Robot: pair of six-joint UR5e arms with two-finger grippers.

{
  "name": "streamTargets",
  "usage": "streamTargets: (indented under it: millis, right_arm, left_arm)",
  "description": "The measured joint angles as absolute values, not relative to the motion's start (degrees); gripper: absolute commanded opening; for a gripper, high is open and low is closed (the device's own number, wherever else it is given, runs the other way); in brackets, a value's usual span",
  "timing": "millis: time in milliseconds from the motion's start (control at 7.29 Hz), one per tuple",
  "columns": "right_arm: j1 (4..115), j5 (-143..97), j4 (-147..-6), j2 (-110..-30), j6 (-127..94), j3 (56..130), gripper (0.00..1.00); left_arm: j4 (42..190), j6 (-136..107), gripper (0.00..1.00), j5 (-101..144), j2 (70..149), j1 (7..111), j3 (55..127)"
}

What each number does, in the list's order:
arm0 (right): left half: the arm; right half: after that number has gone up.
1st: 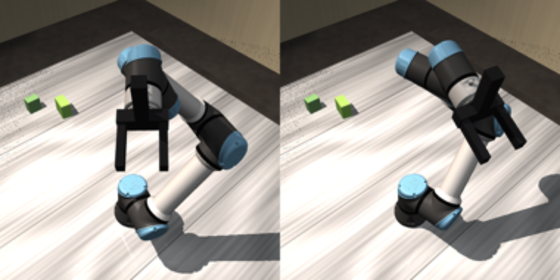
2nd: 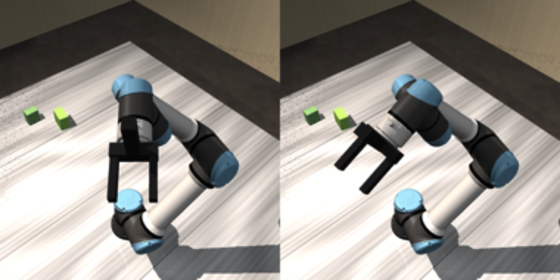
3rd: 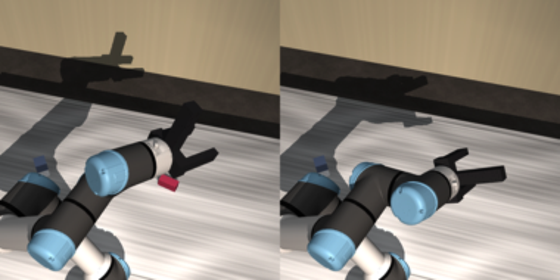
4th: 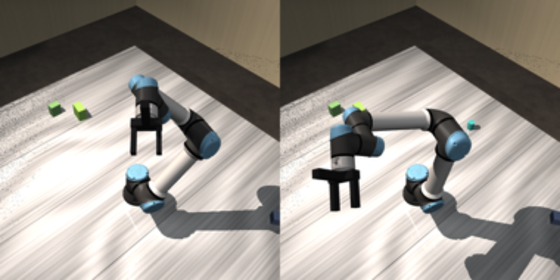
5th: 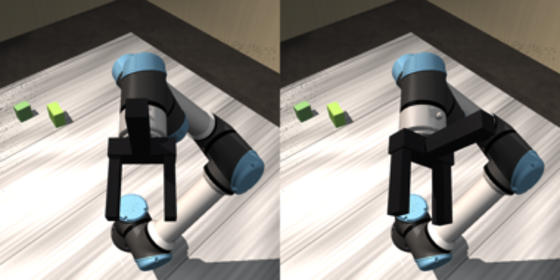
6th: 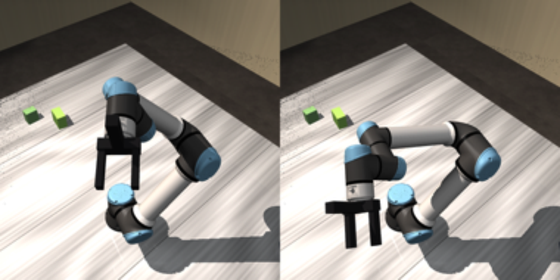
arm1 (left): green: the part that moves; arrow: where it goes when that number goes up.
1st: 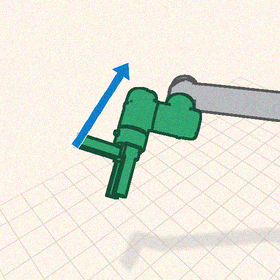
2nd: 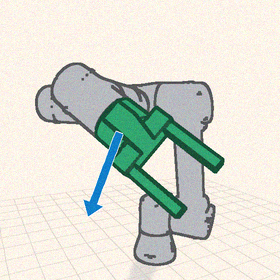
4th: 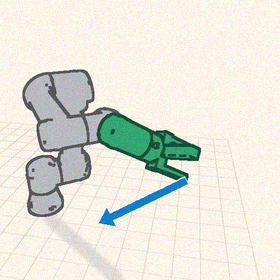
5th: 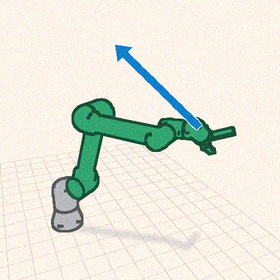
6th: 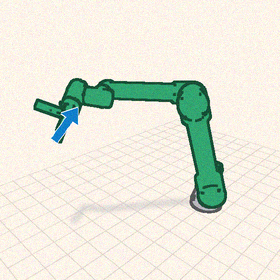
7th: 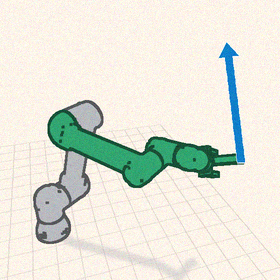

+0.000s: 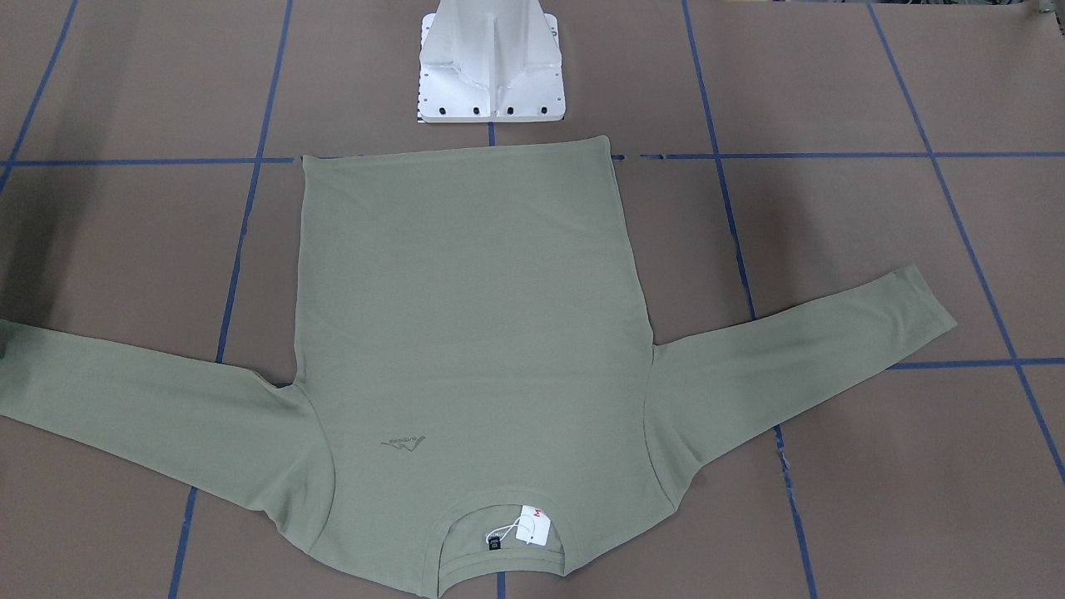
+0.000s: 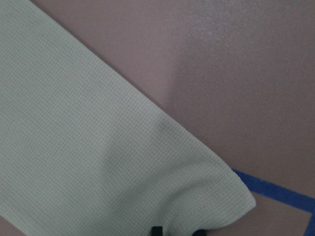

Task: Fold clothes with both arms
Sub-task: 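Grasp the cuff of the sleeve nearest the right gripper, then lift the sleeve with the right gripper and lay it across the shirt front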

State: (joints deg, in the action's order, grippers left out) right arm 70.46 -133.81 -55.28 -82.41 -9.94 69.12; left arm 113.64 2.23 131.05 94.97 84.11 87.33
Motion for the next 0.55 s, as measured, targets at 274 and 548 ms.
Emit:
streamTargets:
  millis: [274,548]
  right_arm:
    - [70.7,-135.0,-55.3,-82.5,-15.3,72.7,0.0]
    - [70.6,-136.4,-55.4,-82.1,-20.2,76.2,0.0]
  left_arm:
    - [113.6,2.2,1.0,131.0,95.0,84.1,87.2]
    - [113.6,2.2,1.0,131.0,95.0,84.1,87.1]
